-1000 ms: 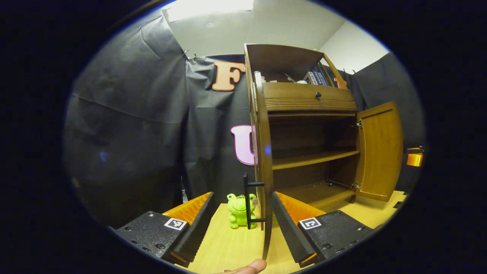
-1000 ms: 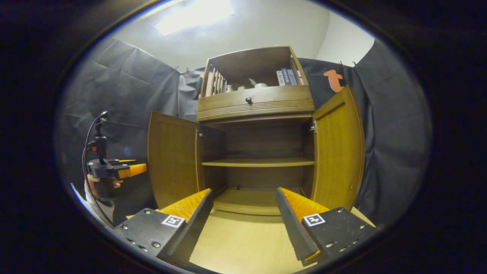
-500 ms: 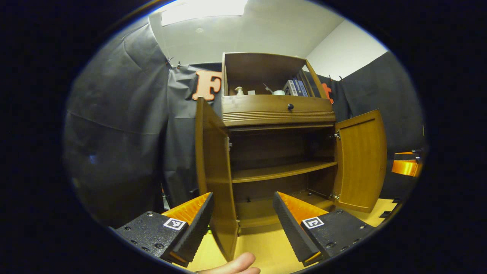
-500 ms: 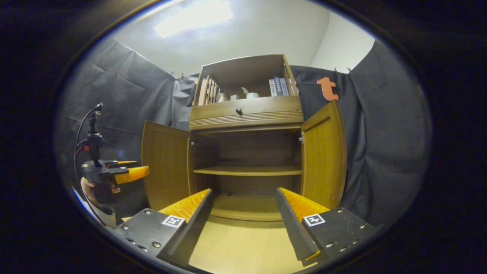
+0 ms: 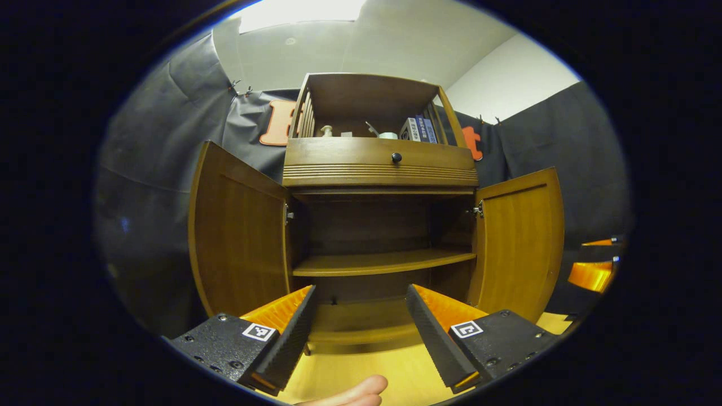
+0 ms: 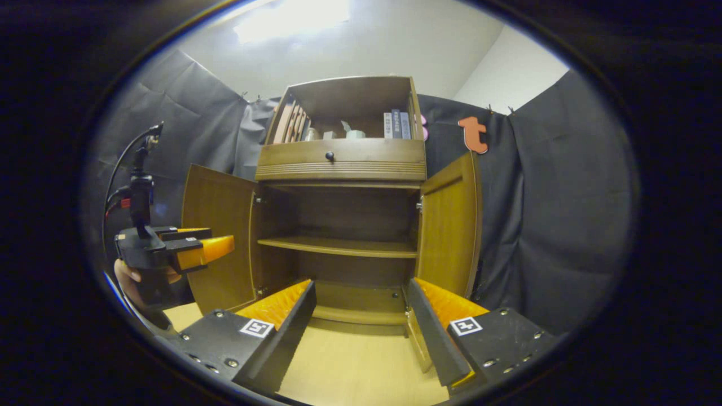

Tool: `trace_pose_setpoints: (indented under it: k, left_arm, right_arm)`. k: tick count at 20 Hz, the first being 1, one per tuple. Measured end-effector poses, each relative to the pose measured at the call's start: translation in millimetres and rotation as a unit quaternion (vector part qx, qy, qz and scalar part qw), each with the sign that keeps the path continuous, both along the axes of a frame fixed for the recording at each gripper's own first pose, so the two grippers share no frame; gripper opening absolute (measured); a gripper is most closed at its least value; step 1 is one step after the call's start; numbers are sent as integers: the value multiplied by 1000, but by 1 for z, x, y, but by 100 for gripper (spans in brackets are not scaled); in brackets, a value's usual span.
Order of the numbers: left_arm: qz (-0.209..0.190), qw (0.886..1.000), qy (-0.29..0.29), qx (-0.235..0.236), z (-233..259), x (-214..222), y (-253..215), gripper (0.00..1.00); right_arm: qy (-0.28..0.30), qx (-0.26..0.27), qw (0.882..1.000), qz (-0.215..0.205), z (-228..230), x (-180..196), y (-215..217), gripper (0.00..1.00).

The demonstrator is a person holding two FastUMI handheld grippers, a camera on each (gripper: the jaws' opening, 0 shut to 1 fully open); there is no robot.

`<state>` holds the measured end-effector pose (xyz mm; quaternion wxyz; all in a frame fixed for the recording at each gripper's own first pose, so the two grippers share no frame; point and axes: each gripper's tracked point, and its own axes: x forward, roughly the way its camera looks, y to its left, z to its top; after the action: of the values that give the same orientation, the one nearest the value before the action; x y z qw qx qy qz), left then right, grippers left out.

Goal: Open the right door of the double-door shoe cabinet with the right hand, and open the left door with the left hand.

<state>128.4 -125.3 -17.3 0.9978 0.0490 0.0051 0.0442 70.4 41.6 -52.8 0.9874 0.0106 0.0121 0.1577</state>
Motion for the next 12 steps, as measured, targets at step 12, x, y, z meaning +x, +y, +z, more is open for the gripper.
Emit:
trace_pose_setpoints:
  k: [12]
  left_arm:
    - [-12,999,35,-35,-47,73,-23,92]
  right_arm:
    - [-17,-7,1000,-7,23,75,27,98]
